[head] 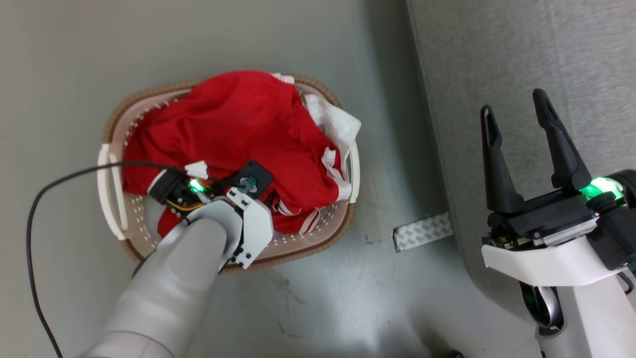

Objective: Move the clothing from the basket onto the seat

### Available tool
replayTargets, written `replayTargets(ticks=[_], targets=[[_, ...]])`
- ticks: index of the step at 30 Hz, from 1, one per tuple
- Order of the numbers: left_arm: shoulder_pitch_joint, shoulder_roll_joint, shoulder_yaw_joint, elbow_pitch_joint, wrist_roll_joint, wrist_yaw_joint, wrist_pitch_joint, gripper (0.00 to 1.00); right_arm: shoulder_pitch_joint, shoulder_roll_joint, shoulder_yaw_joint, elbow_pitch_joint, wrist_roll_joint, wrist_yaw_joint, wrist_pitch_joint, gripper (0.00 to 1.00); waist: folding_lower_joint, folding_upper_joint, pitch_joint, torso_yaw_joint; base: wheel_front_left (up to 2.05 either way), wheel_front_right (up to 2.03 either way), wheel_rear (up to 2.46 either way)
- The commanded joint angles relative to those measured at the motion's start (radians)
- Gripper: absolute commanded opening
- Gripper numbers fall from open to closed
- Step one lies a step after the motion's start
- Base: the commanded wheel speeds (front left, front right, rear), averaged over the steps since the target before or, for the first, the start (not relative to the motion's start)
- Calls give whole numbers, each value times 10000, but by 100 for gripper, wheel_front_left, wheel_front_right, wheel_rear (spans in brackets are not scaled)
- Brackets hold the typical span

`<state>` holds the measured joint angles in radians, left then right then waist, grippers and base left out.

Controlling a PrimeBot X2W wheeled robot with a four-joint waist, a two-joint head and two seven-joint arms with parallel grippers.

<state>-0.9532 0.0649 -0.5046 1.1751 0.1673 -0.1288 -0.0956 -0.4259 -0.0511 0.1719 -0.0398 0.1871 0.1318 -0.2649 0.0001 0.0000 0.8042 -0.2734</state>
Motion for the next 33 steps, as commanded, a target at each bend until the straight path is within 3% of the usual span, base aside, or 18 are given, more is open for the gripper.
replayTargets(ticks=[1,10,11,12,21,27,33], targets=[[-252,71,-176,217,21,-15,33,100,-182,5,-23,-102,26,-21,7,100,-1,0,380,10,0,0,0],[-1047,217,-624,699,3,-3,100,100,-459,6,-49,-362,70,-21,5,100,-1,0,1299,-46,1,1,1],[-1106,217,-593,725,-72,14,84,46,-461,6,-60,-371,42,-21,5,100,-1,0,1347,-25,10,10,10],[-1118,210,-580,749,-137,13,35,0,-458,6,-72,-371,-11,-21,5,100,-1,0,1368,16,6,6,6],[-573,-43,-38,529,-1176,218,-1289,0,-110,2,-353,-28,-121,-21,7,100,-1,0,309,532,0,0,0],[649,-122,459,-402,-2289,157,-1690,0,483,0,-511,361,-243,-21,5,100,-1,0,-1605,1008,0,0,0],[2369,-132,625,-2538,-3239,73,-1691,0,1354,-3,-611,796,-318,-21,5,100,-1,0,-3790,1470,0,0,0]])
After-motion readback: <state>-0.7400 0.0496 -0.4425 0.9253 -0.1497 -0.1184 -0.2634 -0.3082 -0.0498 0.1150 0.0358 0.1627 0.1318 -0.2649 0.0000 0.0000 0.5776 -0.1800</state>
